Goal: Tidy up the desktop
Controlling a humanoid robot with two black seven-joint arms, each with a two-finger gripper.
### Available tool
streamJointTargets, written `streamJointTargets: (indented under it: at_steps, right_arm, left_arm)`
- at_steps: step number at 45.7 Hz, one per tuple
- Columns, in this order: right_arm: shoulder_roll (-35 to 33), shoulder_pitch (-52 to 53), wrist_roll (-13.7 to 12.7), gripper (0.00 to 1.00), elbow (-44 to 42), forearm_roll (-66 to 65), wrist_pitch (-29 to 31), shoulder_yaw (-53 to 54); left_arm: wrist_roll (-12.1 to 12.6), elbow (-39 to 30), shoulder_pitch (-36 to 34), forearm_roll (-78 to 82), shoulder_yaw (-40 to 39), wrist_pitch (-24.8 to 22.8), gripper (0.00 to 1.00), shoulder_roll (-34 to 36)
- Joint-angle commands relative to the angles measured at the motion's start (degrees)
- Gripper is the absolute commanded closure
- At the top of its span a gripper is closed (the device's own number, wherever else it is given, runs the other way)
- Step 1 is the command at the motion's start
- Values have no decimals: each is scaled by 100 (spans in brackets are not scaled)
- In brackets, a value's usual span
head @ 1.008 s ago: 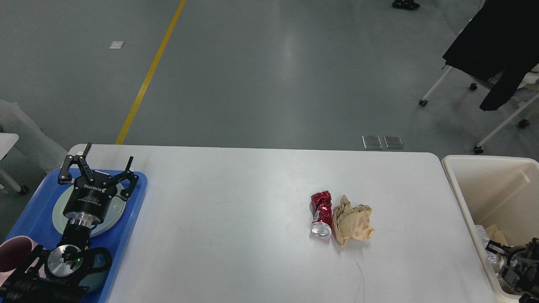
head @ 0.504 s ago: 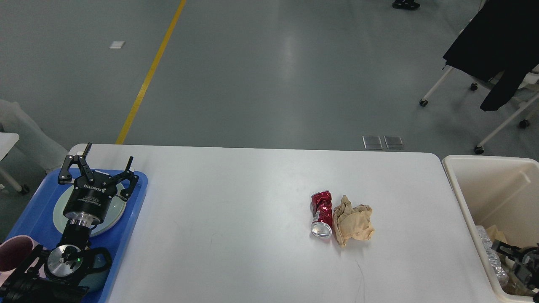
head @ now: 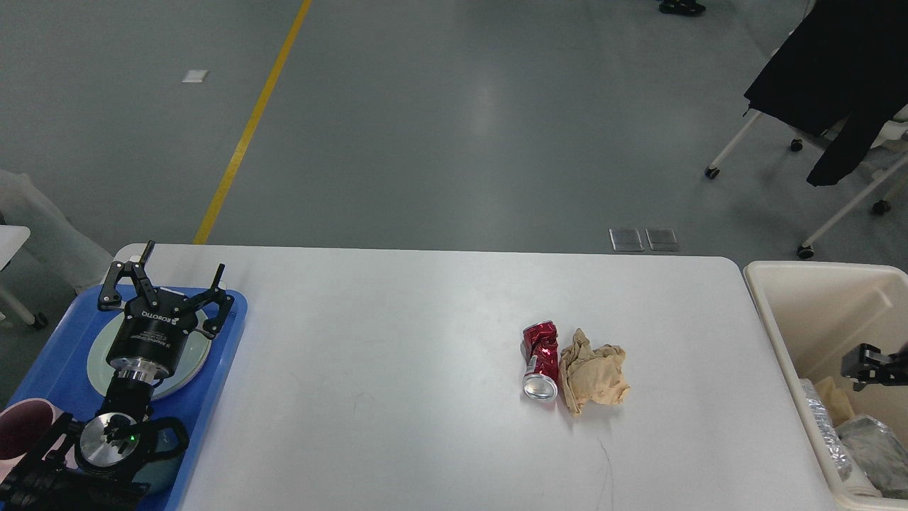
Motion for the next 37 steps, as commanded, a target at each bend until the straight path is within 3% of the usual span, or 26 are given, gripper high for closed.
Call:
streamJointTargets:
  at_steps: [1, 10, 20, 26, 28, 31, 37]
  right_arm:
    - [250, 1698, -3, 0, 949, 29, 659, -948]
    - [777, 3597, -3, 0, 2039, 55, 1635, -1301]
    - [1604, 5206, -3, 0, 3569, 300, 1688, -1284]
    - [2095, 5822, -3, 0, 4166, 740, 1583, -1047]
    - [2306, 6042, -3, 5, 4404, 837, 1495, -924]
    - [2482, 6148, -3, 10, 4694, 837, 1224, -774]
    - [2501, 6131, -3, 9, 4914, 846, 651, -738]
  left_arm:
    - [5, 0, 0, 0, 0, 0, 4, 0]
    - [5, 0, 0, 0, 0, 0, 4, 0]
    - [-4, 0, 0, 0, 0, 0, 4, 0]
    - [-4, 0, 0, 0, 0, 0, 4, 0]
    - [-4, 0, 0, 0, 0, 0, 4, 0]
    - [-4, 0, 0, 0, 0, 0, 4, 0]
    - [-4, 0, 0, 0, 0, 0, 4, 0]
